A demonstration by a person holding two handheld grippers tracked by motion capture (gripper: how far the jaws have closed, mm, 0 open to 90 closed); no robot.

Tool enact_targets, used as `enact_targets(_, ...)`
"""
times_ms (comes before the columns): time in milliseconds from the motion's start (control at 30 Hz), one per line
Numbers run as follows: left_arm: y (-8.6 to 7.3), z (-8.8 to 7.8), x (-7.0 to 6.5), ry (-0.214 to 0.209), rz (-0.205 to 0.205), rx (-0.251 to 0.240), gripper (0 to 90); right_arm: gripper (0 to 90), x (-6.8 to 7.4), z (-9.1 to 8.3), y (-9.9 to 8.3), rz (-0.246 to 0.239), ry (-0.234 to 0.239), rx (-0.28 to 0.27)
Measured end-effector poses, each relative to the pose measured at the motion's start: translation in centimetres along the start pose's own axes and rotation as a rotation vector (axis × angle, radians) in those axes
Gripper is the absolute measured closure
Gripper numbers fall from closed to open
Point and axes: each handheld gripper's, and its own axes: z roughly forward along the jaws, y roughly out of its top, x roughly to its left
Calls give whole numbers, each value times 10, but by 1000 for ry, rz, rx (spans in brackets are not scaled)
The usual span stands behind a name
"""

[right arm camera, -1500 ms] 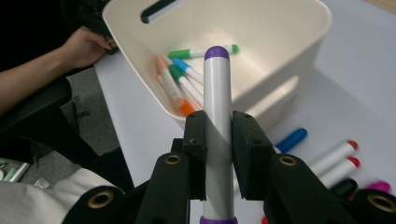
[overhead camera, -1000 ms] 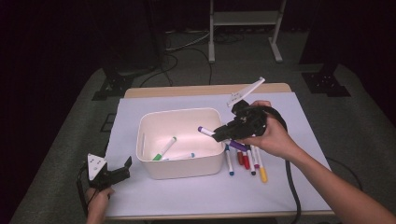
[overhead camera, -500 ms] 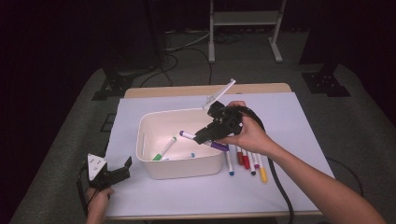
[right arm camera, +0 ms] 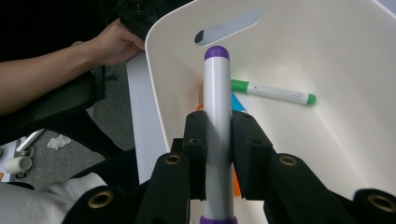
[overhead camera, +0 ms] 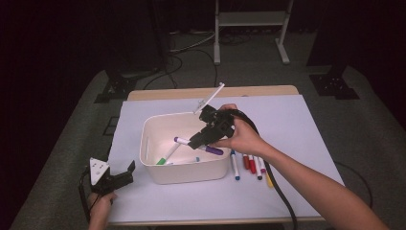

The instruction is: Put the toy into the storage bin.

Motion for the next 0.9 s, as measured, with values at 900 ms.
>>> enact_targets(900,0,0,0,-2,-2,-1,0,753,-4,66,20,-74,61,86)
